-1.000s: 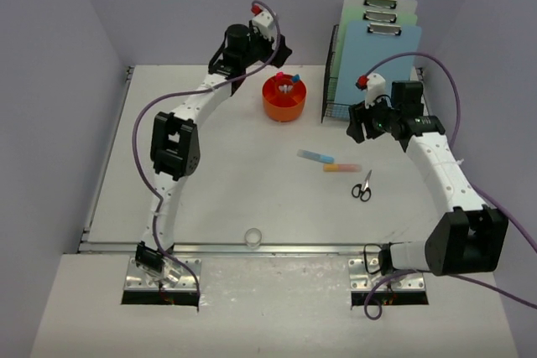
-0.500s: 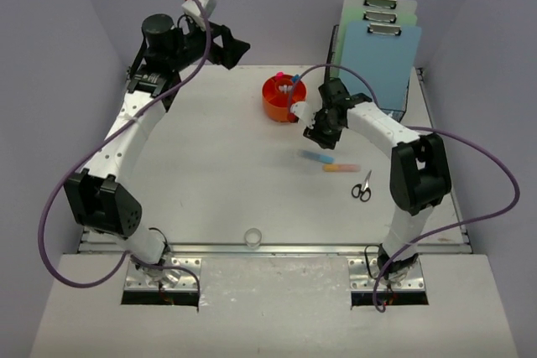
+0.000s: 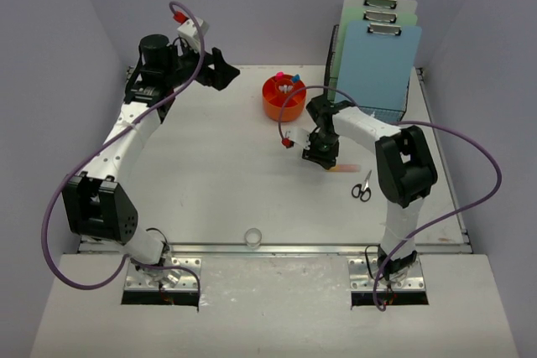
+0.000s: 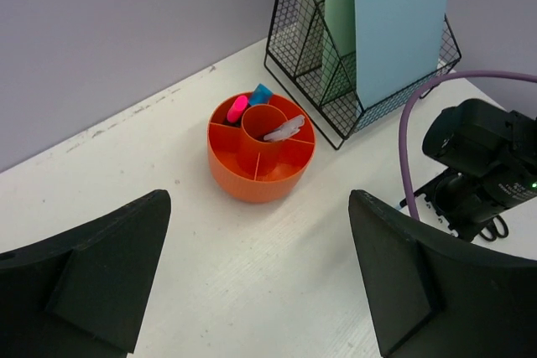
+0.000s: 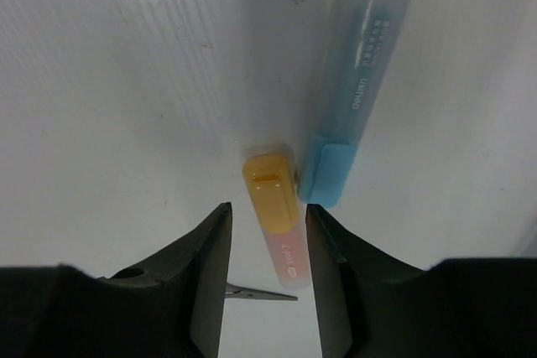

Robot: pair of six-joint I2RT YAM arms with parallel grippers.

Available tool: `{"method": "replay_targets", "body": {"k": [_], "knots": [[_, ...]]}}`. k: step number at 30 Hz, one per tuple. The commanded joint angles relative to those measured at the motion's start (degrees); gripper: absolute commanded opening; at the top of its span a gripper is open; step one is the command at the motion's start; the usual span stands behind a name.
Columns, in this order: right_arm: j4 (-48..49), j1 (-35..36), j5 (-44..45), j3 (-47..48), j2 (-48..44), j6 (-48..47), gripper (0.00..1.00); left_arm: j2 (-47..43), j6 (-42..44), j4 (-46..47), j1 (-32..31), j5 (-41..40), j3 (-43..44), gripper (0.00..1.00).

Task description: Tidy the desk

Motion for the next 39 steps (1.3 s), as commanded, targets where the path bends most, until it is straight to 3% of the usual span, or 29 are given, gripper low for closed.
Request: {"method": "replay_targets", "body": {"k": [1,19,23,25,27,30,34,39], "knots": [[0.78,0.45,1.03,-2.68,-1.08,-1.34,0.43,-3.53,-2.35,3.43,0.49,2.25,-0.28,0.85],[8.87,3.69,2.88,-11.53,-0.10,-1.08,0.39,-2.82,-2.75,4.01,0.49,1.90,-1.02,0.85],[9.48,3.88,3.67,-11.81,-0.57,-1.85,0.20,-2.91,-2.66,4.23,0.49,1.79,-1.21,0.85],[8.69,3.92,4.35,-11.54,-0.97,-2.23,0.18,-2.91,-2.66,4.27,0.49,1.79,-1.31,0.85],[7.48,3.97,4.80,-10.53,-1.58,-2.47,0.27,-2.82,-2.69,4.27,0.49,1.88,-1.65,0.85],[5.54,4.15,5.97,-9.55,-2.03,-3.53,0.54,-2.91,-2.84,4.25,0.49,2.06,-1.74,0.85],[3.74,3.97,6.84,-9.27,-1.78,-4.77,0.56,-3.08,-3.18,4.27,0.49,2.22,-1.83,0.85],[2.83,3.29,7.10,-8.37,0.00,-5.95,0.48,-3.18,-3.29,6.21,0.49,2.41,-2.00,0.85]]}}
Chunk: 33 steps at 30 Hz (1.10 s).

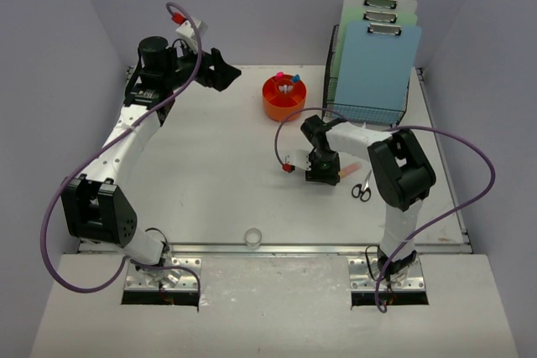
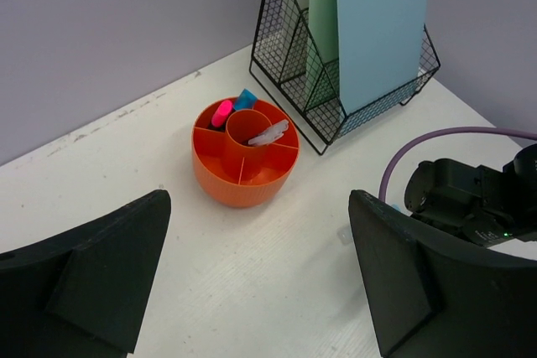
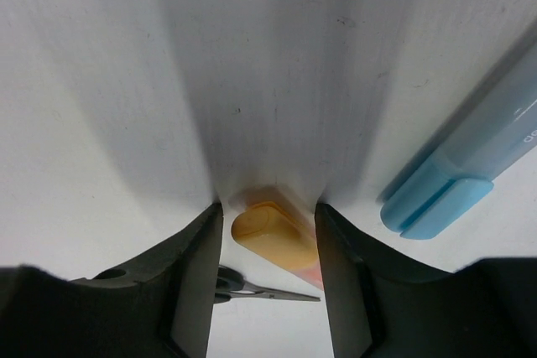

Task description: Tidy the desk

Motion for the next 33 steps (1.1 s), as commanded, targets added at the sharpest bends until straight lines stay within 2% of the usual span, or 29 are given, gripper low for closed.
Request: {"method": "replay_targets", "body": {"k": [1,4,6,7,8,9,10,13,14,18,20,23,25,27,29,31,33], "knots": [[-1.54,-0.42,0.71,1.80,1.58,-2.16,0.49,-2.08,-0.47,4.11,0.48,1.18,-0.18,0.85],[-1.88,-0.42,1.22,1.71,1.62,-3.38,0.52,-2.17,-0.30,4.06,0.40,1.18,-0.23,0.85],[-1.38,-0.42,1.31,1.54,1.20,-4.30,0.45,-2.17,-0.29,4.15,0.40,1.18,-0.39,0.85],[-1.36,-0.42,1.55,1.53,1.18,-4.59,0.41,-2.17,-0.38,4.31,0.48,1.18,-0.56,0.85],[-1.36,-0.42,1.73,2.02,1.18,-4.69,0.32,-2.17,-0.62,4.57,0.48,1.26,-0.82,0.85],[-1.52,-0.42,1.83,2.06,1.18,-4.78,0.31,-2.17,-0.65,4.59,0.48,1.27,-0.84,0.85],[-1.77,-0.42,1.52,3.42,1.02,-4.79,0.21,-2.17,-0.81,4.91,0.48,1.27,-1.00,0.85],[-4.06,-0.25,-1.45,8.18,-0.10,-3.54,0.02,-2.37,-1.00,4.89,0.43,1.27,-1.10,0.85],[-5.13,-0.25,-2.70,10.15,-0.40,-2.79,0.00,-2.49,-1.05,4.74,0.45,1.27,-1.11,0.86],[-11.38,0.03,-9.18,21.82,-1.33,1.72,0.00,-3.55,-1.22,3.58,0.48,1.44,-1.03,0.91],[-14.88,0.11,-13.22,30.32,-1.49,4.14,0.00,-4.44,-1.60,3.36,0.48,1.42,-1.16,1.00],[-15.17,-0.08,-19.99,40.48,-1.43,9.36,0.00,-5.65,-3.00,3.36,0.43,0.82,-1.75,1.00],[-9.79,-0.76,-25.49,42.67,-3.18,15.96,0.00,-6.36,-4.24,3.36,0.41,0.66,-2.31,1.00],[-1.76,-1.80,-28.50,38.63,-6.03,21.70,0.00,-7.03,-5.27,3.36,0.57,0.80,-2.94,1.00],[9.52,-3.61,-30.47,32.73,-9.56,28.67,0.00,-7.61,-6.33,3.36,0.57,1.18,-3.33,1.00],[27.81,-8.32,-32.68,25.90,-12.68,42.12,0.00,-7.99,-6.84,3.36,0.58,1.36,-3.55,1.00],[38.02,-11.77,-34.80,21.15,-13.89,51.53,0.00,-8.21,-7.15,1.82,0.66,1.36,-3.48,1.00]]}}
